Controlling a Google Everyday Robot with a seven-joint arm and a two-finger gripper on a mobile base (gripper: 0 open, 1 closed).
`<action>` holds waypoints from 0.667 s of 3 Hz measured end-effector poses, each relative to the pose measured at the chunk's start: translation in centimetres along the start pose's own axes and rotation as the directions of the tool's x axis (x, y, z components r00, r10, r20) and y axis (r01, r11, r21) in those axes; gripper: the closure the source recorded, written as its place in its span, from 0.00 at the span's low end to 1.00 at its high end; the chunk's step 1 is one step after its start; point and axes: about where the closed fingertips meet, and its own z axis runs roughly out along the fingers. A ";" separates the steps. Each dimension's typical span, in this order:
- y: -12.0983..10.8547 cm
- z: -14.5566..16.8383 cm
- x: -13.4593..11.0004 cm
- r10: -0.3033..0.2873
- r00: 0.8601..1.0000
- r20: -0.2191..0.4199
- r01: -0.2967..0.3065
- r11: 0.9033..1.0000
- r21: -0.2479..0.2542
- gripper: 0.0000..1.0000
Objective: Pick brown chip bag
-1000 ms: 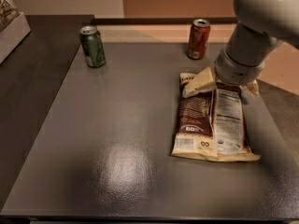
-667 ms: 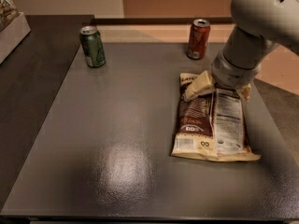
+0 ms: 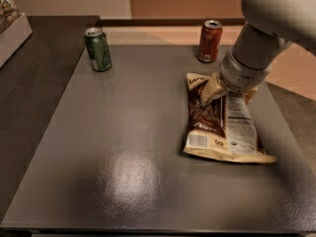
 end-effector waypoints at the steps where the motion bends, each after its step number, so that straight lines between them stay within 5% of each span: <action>1: 1.2 -1.7 -1.0 -0.050 0.998 0.037 0.050 0.999 0.004 0.87; 2: 2.5 -4.1 -2.3 -0.120 0.990 0.077 0.119 0.993 0.020 1.00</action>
Offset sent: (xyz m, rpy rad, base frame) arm 0.0263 0.0336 0.0818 -0.0612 -0.1512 0.1836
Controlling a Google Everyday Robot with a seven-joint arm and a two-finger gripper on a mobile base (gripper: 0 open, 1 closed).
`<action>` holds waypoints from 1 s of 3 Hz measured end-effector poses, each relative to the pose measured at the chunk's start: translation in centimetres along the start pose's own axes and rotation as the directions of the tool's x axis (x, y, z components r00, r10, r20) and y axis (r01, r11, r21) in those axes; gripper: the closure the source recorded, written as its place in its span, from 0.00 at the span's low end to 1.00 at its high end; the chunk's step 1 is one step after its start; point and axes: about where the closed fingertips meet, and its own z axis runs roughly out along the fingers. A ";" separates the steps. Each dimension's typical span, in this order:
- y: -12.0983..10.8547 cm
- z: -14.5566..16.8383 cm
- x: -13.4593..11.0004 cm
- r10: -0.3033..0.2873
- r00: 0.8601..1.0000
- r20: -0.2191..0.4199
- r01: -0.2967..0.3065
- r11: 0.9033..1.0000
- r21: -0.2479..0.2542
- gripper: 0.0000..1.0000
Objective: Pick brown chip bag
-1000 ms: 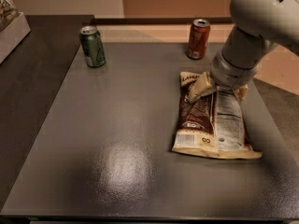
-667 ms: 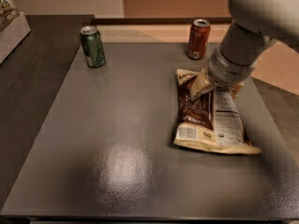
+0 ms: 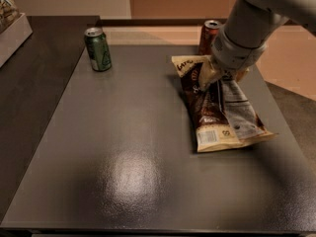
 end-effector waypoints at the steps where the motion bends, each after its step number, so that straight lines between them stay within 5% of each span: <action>1: 0.7 -3.0 -1.7 -0.079 0.996 0.036 0.078 0.996 0.032 1.00; 2: 1.7 -6.3 -3.4 -0.166 0.984 0.071 0.161 0.985 0.067 1.00; 3: 3.4 -9.5 -4.8 -0.263 0.959 0.106 0.252 0.962 0.104 1.00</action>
Offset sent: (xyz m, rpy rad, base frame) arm 0.0212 0.0257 0.1170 -0.1485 -0.1587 0.2290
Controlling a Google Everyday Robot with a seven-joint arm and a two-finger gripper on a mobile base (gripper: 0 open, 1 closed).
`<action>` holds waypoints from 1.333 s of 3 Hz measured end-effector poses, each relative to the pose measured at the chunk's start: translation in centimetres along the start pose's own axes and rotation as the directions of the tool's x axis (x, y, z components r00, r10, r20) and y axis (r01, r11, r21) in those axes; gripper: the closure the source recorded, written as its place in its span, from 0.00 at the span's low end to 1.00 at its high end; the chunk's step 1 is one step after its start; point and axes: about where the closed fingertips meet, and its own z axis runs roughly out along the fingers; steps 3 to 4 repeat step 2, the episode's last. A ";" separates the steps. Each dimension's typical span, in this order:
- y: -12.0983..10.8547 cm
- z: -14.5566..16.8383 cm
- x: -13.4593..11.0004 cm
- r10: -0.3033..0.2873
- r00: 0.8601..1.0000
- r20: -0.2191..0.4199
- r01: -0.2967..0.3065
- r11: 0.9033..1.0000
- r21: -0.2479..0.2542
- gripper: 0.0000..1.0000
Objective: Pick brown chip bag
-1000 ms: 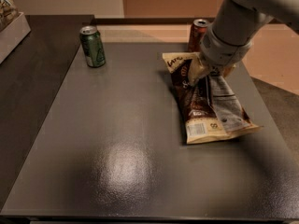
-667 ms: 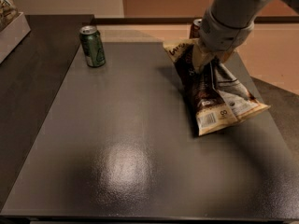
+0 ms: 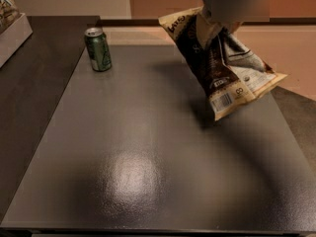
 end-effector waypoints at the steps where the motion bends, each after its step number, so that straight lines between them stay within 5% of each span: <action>1: 1.1 -2.2 -1.5 -0.081 0.996 0.037 0.080 0.997 0.018 1.00; 4: 1.2 -2.4 -1.7 -0.085 0.995 0.049 0.084 0.996 0.019 1.00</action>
Offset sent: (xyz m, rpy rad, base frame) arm 0.0006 0.0135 0.0222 -0.0284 -0.0406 0.0658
